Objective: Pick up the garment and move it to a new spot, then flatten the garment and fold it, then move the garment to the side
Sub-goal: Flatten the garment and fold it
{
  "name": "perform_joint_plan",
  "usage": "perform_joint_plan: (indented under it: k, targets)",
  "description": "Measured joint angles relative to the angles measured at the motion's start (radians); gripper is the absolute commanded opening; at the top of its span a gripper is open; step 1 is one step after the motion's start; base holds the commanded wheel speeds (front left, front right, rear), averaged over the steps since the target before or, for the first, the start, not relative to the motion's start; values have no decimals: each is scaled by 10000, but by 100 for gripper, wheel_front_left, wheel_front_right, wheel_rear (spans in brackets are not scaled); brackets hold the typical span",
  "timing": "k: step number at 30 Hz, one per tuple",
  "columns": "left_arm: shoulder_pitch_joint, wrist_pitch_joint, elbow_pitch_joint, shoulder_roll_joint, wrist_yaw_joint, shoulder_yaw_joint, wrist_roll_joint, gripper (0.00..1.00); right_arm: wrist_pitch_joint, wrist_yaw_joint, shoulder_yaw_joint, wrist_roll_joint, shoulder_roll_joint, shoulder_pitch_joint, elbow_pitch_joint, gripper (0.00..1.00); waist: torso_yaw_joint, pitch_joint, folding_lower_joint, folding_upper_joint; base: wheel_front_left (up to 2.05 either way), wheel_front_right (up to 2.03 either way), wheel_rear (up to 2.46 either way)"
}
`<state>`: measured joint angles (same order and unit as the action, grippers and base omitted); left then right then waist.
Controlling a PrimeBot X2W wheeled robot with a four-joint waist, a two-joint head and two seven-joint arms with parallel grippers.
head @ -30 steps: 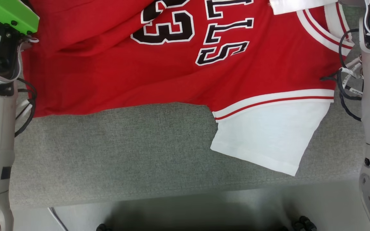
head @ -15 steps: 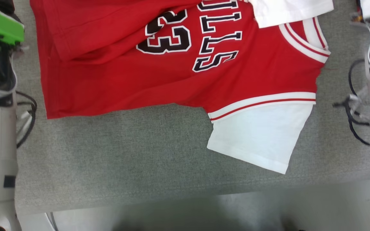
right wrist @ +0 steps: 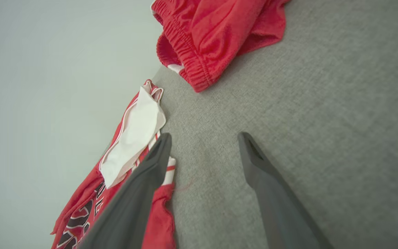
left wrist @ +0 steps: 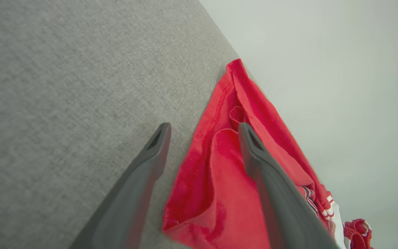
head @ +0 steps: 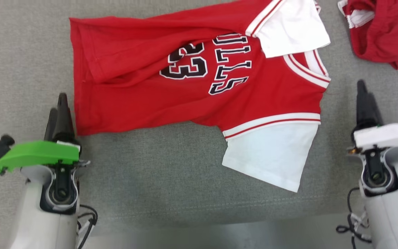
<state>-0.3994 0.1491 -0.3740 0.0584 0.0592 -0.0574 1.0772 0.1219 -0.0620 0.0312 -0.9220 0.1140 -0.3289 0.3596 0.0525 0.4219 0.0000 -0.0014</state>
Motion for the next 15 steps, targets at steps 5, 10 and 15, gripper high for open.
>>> perform_joint_plan:
  k: [5, 10, 15]
  targets:
    - [695, 58, 21, -58, 102, 238, 426, 100, -63, -10, -174, -146, -286, 975, -50, 100, 104, -615, 0, 0, 0, 0, 0]
    - [781, -173, 148, -56, 196, 121, 817, 100, -276, -105, -840, -150, -453, 1521, -240, 100, 302, -893, 0, 0, 0, 0, 0]
    - [811, -662, 73, -65, 213, -165, 966, 100, -403, -159, -1365, -148, -531, 1546, -489, 100, 382, -877, 0, 0, 0, 0, 0]
